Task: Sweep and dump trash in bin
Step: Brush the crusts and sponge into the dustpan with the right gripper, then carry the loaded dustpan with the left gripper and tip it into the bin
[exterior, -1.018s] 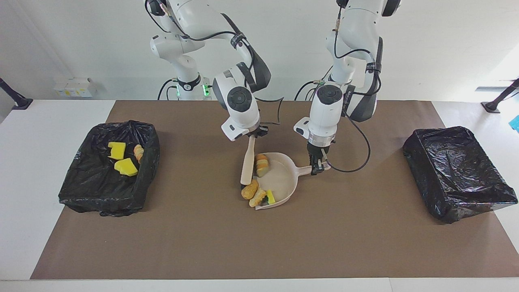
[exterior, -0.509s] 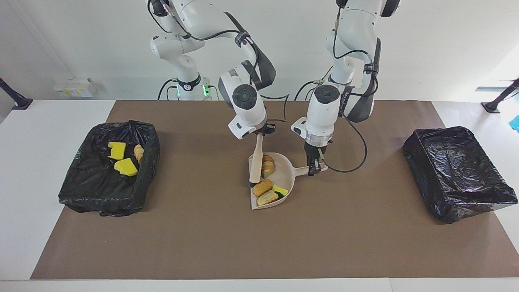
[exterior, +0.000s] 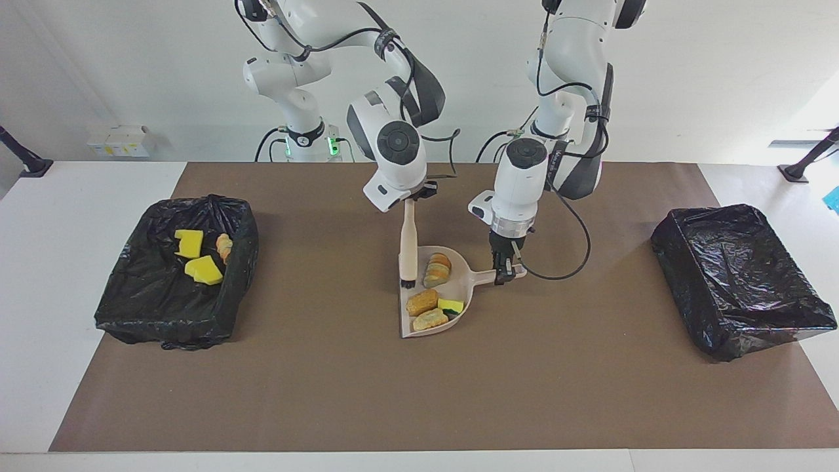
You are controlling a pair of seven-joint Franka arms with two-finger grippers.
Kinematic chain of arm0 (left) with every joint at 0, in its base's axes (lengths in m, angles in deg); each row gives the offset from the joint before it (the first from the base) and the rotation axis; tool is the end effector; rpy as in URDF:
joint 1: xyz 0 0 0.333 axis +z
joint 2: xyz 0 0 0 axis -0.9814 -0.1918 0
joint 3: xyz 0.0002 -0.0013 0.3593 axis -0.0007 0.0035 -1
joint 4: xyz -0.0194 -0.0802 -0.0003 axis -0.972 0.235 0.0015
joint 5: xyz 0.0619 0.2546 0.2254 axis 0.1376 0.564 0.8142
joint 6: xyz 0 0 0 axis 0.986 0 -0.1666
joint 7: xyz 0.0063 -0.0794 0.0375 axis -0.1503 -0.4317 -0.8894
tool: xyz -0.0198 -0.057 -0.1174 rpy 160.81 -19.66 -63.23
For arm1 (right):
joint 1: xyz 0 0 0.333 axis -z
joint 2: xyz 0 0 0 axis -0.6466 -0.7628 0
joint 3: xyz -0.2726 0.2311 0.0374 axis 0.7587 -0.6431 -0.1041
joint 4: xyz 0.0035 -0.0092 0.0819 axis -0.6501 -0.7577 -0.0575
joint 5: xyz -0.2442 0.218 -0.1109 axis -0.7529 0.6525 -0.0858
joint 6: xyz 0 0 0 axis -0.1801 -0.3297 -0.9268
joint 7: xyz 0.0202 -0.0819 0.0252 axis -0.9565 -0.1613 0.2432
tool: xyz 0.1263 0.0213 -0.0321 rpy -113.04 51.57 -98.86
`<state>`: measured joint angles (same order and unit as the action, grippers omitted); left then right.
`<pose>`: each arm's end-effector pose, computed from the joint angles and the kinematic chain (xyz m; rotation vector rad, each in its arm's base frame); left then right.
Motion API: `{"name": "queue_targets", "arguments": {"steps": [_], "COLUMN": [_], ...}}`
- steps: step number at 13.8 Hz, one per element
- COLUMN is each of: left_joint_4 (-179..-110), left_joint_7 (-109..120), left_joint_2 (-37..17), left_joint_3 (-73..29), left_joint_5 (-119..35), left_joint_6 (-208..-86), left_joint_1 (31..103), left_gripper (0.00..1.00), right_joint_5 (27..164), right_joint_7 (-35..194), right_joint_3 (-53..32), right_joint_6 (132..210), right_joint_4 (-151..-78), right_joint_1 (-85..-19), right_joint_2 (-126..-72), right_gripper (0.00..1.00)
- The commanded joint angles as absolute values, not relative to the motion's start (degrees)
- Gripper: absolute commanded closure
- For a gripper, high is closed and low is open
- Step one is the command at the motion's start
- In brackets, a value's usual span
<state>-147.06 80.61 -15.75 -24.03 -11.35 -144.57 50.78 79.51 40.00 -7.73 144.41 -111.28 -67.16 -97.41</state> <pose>0.5287 -0.2871 0.4003 -2.1159 2.1748 -0.1908 0.4422 0.3030 0.4526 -3.0318 0.0739 0.7367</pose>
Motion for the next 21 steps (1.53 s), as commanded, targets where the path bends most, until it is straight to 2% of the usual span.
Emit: {"name": "queue_targets", "arguments": {"steps": [1,4,7,9,12,16,18,19,21], "left_joint_4": [-147.5,-147.4,-145.5,-143.4,-139.3,-133.5,-131.7,-130.2,-129.0], "left_joint_7": [80.5,81.0,85.4,87.9,92.1,99.8,104.5,107.6,113.4], "left_joint_2": [-16.5,-16.1,-15.0,-14.8,-14.2,-13.8,-13.2,-13.2,-13.2], "left_joint_3": [-24.3,-24.1,-24.1,-24.1,-24.0,-23.9,-23.8,-23.8,-23.8], "left_joint_5": [-12.2,-12.6,-16.4,-18.5,-20.8,-24.4,-26.2,-26.8,-26.9], "left_joint_6": [-146.5,-146.2,-143.8,-140.8,-134.6,-126.2,-123.2,-120.9,-117.8], "left_joint_1": [50.8,52.9,54.9,55.9,59.2,65.3,69.0,71.0,75.8], "left_gripper": [1.0,1.0,1.0,1.0,1.0,1.0,1.0,1.0,1.0], "right_joint_5": [77.4,69.6,70.1,75.3,81.0,83.9,84.8,84.8,84.8], "right_joint_7": [42.1,49.0,49.0,44.8,36.3,27.5,23.9,23.0,24.3], "right_joint_3": [-7.8,-8.1,-8.3,-8.7,-8.7,-8.8,-8.7,-8.8,-8.8], "right_joint_6": [139.4,137.1,137.8,138.6,147.7,152.6,159.3,163.9,167.0], "right_joint_4": [-111.7,-111.7,-112.4,-113.0,-118.9,-121.5,-124.5,-127.3,-131.0], "right_joint_1": [-65.9,-61.4,-60.2,-62.5,-68.9,-76.4,-82.4,-83.8,-84.6], "right_joint_2": [-94.7,-93.9,-93.8,-93.0,-89.7,-89.8,-90.5,-91.1,-90.5], "right_gripper": [1.0,1.0,1.0,1.0,1.0,1.0,1.0,1.0,1.0]}}
